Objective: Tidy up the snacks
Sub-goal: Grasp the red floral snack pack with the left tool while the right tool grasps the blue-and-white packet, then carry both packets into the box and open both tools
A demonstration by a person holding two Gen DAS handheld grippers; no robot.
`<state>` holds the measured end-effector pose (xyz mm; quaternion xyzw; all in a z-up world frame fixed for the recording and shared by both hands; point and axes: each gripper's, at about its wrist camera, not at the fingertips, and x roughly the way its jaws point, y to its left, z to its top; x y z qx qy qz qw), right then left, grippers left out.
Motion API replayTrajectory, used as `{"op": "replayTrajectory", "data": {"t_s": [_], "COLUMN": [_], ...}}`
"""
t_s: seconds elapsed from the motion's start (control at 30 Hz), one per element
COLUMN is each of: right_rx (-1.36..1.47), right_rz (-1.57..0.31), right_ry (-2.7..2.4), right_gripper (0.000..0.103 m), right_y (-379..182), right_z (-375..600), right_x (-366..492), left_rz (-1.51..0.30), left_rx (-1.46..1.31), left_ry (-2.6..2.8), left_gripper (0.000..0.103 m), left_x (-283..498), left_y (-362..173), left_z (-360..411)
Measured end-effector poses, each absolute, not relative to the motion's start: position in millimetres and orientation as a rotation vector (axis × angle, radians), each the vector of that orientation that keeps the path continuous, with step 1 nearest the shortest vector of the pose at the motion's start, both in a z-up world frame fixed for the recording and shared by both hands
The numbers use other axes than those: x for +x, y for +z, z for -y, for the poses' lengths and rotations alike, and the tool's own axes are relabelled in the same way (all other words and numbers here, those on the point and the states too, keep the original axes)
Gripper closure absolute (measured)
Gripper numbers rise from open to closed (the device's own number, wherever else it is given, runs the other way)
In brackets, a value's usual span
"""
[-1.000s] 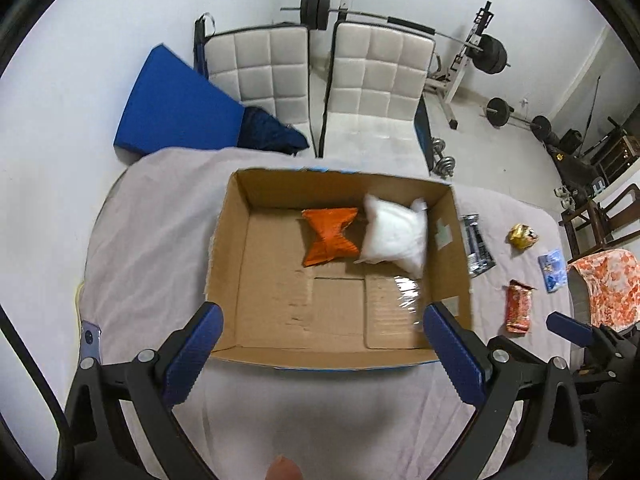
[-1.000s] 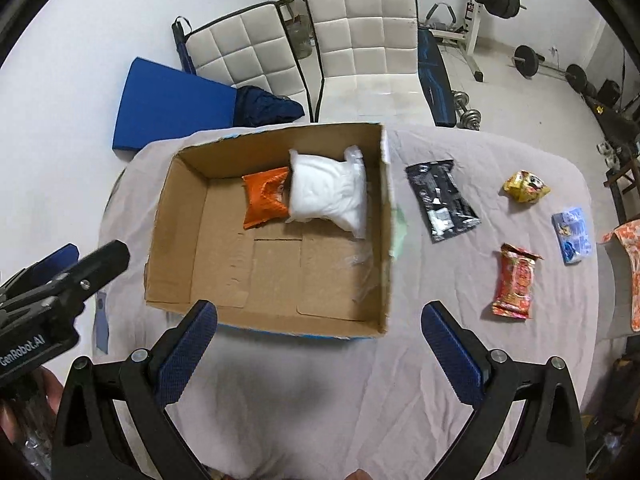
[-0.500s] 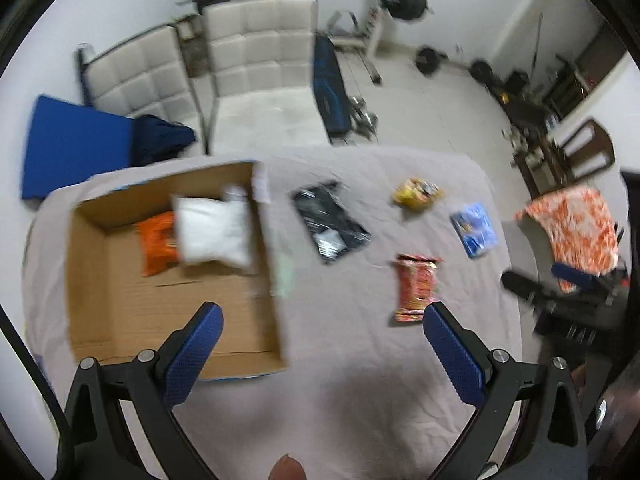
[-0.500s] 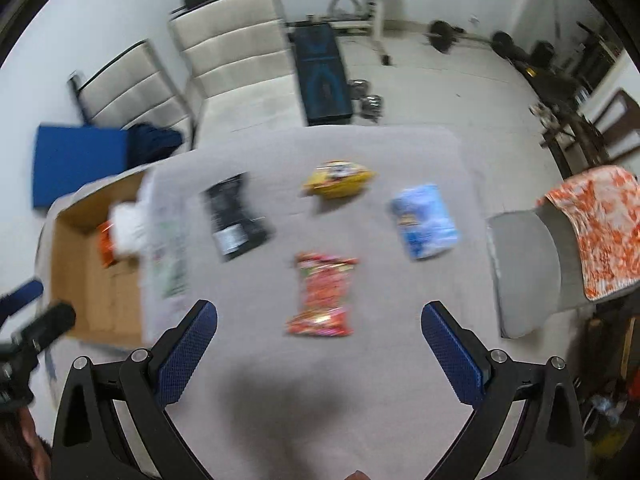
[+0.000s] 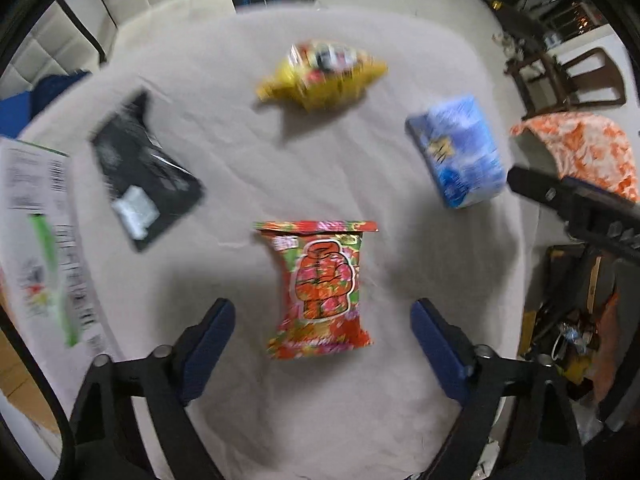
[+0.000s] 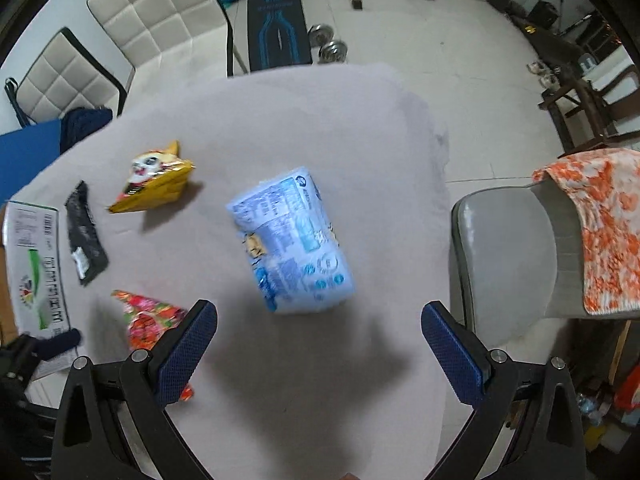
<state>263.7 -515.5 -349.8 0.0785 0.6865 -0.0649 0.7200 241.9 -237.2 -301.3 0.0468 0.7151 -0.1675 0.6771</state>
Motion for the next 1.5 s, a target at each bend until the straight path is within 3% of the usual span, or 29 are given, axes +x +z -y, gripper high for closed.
{"op": "replayTrajectory", "data": {"t_s": [0.33, 0.43, 0.53, 0.7, 0.83, 0.93, 1.5], "right_rx": [0.157, 0.166, 0.189, 0.167, 0.149, 0.113, 0.193], "right_rz": [-1.649, -1.69, -1.733, -1.78, -1.785, -1.792, -1.677], "right_ry": [-0.068, -0.071, -0.063, -0.082, -0.098, -0.108, -0.095], "right_gripper": [0.0, 0.007, 0.011, 0.026, 0.049, 0.059, 0.067], "right_y": [-410.9, -425.7, -439.5, -453.9, -451.1, -447.8, -383.3], "right_z": [506.3, 507.4, 508.6, 506.1, 499.0, 495.3, 470.6], "right_x": [302.2, 311.1, 315.3, 319.8, 325.2, 329.8, 289.7], "left_rz": [-1.784, -1.784, -1.777, -1.772, -1.756, -1.739, -1.539], "left_rx": [0.139, 0.159, 0.183, 0.172, 0.172, 0.18, 0.12], "left_ry": [-0.332, -0.304, -0.273, -0.266, -0.265, -0.261, -0.296], "left_gripper": [0.039, 0.051, 0.056, 0.06, 0.061, 0.062, 0.062], "left_x": [247.0, 247.7, 248.3, 250.1, 241.9, 237.5, 207.8], "left_y": [-381.7, -386.6, -389.7, -388.0, -389.0, -384.5, -293.3], "left_z": [271.0, 272.8, 272.7, 267.8, 267.5, 269.4, 247.7]}}
